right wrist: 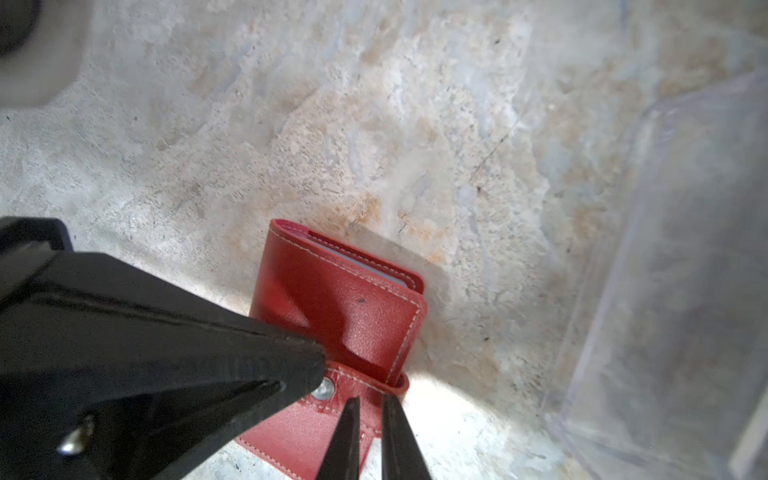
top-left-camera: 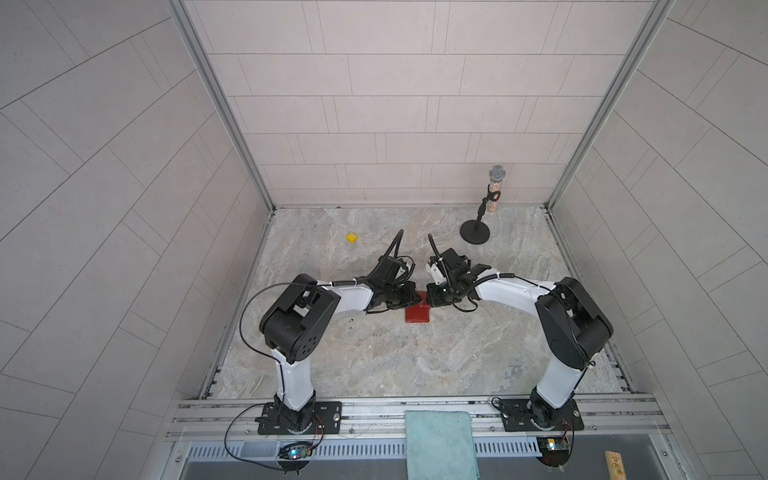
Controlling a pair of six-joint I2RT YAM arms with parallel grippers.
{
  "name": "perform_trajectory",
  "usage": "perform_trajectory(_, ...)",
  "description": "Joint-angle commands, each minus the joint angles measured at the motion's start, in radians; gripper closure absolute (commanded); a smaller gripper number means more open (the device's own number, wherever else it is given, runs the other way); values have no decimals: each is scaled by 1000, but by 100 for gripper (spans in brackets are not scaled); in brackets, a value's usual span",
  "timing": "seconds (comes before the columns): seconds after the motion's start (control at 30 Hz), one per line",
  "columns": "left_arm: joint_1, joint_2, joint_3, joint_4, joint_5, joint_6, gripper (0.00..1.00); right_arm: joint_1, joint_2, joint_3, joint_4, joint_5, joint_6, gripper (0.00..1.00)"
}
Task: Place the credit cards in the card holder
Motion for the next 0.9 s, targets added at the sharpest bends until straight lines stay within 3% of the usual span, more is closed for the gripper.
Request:
perform_trajectory(0.0,-3,-30,-1,-22,17,-1,100,-2,-19,1,-12,4,9,86)
perform_trajectory(0.87,-3,-5,-1,-69,0,37,100,-1,65,27,14,-79,14,84)
